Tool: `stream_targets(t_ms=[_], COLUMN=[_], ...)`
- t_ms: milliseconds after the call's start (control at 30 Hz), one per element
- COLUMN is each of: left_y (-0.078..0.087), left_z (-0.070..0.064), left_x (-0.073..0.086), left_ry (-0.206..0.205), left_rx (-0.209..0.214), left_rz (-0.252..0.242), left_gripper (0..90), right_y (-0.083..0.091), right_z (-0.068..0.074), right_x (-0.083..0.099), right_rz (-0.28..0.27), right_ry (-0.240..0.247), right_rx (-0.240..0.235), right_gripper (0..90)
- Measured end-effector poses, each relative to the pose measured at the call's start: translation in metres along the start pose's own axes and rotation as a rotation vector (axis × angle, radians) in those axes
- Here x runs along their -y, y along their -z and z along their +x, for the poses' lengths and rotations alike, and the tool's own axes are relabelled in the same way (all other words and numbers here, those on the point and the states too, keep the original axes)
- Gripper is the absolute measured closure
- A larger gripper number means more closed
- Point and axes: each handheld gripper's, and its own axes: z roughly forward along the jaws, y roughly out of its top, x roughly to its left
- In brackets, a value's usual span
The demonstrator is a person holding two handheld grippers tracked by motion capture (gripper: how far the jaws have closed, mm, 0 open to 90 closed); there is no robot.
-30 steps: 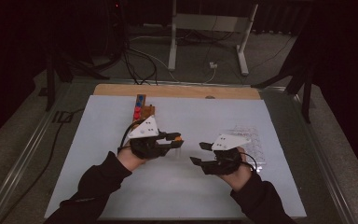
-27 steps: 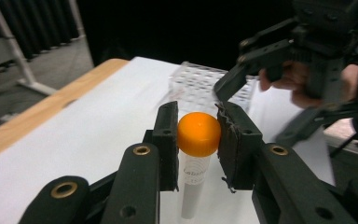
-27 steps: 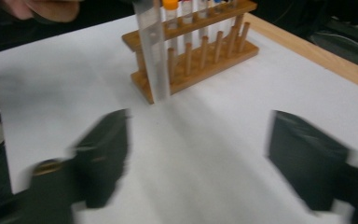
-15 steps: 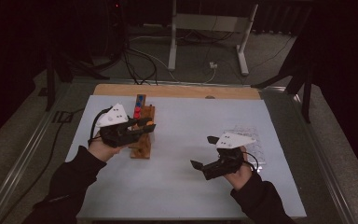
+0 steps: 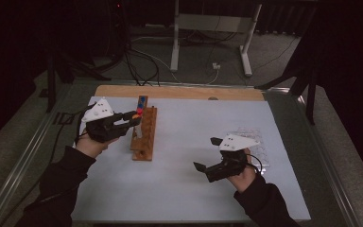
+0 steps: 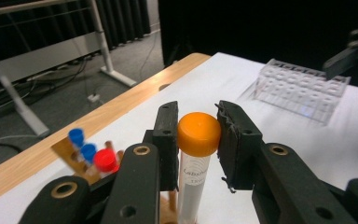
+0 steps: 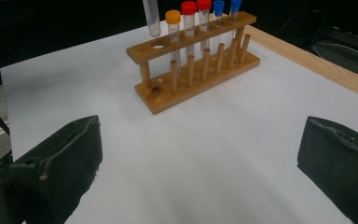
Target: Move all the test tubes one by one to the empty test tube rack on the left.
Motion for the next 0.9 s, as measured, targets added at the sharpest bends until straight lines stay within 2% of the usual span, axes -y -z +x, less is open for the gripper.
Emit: stream_targets(t_ms=[200, 567, 833, 900], left_y=[-0.007, -0.022, -0.029, -0.031], left_z=[0.008, 0.017, 0.013, 0.012], left_x=[0.017, 0.05, 0.064, 0.067], left_ry=[0.033, 0.097, 0.109, 0.1], left_rx=[-0.026, -0.021, -0.016, -0.019], left_rz=[0.023, 0.064, 0.09, 0.102], left_gripper=[71.4, 71.4, 71.3, 71.3], right_y=[0.001, 0.0, 0.0, 0.0], right_z=[0.0, 0.0, 0.0, 0.0], right_x=[0.0, 0.001, 0.001, 0.001], right_rz=[0.0, 0.003, 0.004, 0.005], right_ry=[0.0, -0.001, -0.003, -0.001], right_rx=[0.002, -0.005, -0.006, -0.006], right_gripper=[0.0, 0.0, 0.0, 0.1])
